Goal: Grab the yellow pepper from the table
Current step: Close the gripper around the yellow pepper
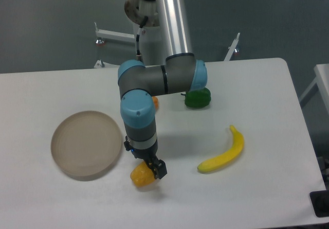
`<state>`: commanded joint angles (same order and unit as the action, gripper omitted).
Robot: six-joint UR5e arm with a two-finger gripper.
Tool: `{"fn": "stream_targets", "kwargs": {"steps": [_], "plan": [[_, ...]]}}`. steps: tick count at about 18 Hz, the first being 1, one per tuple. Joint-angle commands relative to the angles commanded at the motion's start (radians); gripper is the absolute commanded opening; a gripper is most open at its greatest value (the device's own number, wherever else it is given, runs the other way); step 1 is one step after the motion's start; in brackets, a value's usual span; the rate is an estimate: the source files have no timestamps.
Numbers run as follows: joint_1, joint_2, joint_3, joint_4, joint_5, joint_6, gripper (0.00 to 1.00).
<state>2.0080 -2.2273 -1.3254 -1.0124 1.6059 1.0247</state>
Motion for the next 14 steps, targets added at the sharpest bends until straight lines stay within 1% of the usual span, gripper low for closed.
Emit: {"fn": "stream_targets", "kwargs": {"steps": [5,6,7,9,10,13,14], "plan": [[0.0,-0.021,0.002,0.002,0.008,-0.002,1.0],[0.0,-0.026,0.002,0.002,0.009,-0.002,0.83],[0.0,-0.026,0.003,0.0,0.012,0.0,0.63],[0.0,-0.026,0.005,0.0,0.015,0.0,0.34],[0.0,-0.023,0.006,-0.003,0.014,0.002,0.29],[0.005,0.0,0.011,-0.017,0.017,0.002,0.29],[0.008,0.012,0.009,-0.032,0.015,-0.002,0.29]]}}
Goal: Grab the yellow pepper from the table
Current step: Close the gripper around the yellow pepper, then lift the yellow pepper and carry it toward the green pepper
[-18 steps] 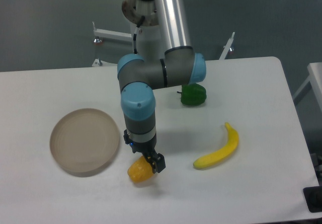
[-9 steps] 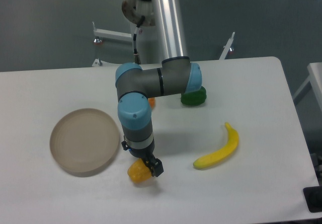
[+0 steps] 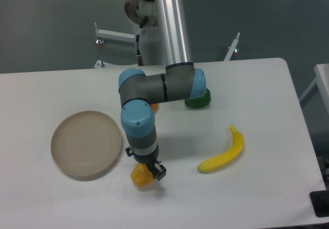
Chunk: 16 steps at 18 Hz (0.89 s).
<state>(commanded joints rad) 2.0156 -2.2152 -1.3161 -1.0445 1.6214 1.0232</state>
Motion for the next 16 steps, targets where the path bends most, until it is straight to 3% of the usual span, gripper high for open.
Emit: {"fn": "stream_targets", "kwargs": {"steps": [3,8,14,16], "plan": [[0.021,0.054,0.002,-0.107,0.0,0.005,0.28],[0.118,0.167,0.002,-0.285,-0.041,0.017,0.28],[0.228,0.204,0.002,-0.393,-0.074,0.19,0.27],[0.262,0.206,-0.002,-0.394,-0.072,0.263,0.28]]}}
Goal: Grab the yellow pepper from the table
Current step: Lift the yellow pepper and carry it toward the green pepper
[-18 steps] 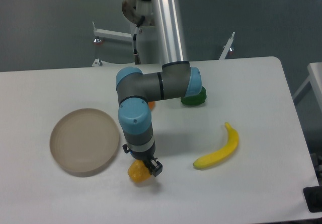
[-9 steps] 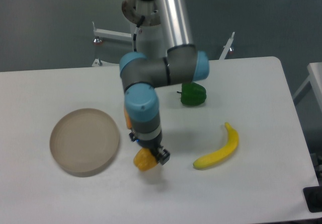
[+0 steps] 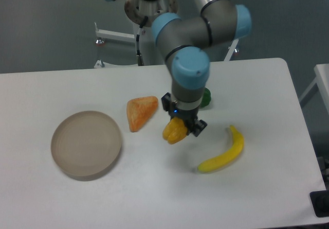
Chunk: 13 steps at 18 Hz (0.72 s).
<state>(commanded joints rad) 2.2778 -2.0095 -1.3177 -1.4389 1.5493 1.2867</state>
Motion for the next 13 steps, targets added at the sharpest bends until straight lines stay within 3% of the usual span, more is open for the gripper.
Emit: {"fn": "stream_targets", "kwargs": {"steps": [8,13], "plan": [[0.049,0.006,-0.023,0.015,-0.006,0.152,0.29],[0.048,0.003,-0.022,0.02,-0.002,0.16,0.29]]}}
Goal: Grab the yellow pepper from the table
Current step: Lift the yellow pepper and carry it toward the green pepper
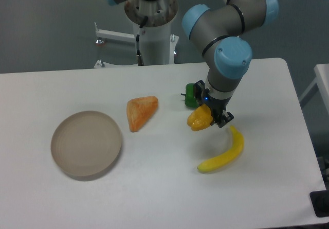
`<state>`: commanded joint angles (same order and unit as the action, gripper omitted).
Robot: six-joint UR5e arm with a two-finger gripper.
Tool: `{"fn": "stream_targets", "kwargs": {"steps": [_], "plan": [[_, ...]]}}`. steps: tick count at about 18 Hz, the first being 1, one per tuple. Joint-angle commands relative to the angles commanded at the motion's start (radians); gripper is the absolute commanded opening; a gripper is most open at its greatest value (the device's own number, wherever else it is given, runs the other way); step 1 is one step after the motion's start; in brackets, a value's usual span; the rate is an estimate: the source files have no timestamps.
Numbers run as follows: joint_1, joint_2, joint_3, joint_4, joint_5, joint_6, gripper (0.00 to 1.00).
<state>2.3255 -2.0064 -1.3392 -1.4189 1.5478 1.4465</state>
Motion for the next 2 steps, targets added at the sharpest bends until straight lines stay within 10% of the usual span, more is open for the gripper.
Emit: {"fn": "stream_targets", "kwargs": {"steps": [2], "plan": [[0.0,0.0,0.0,-0.002,0.003,-0.002,0.29]]}}
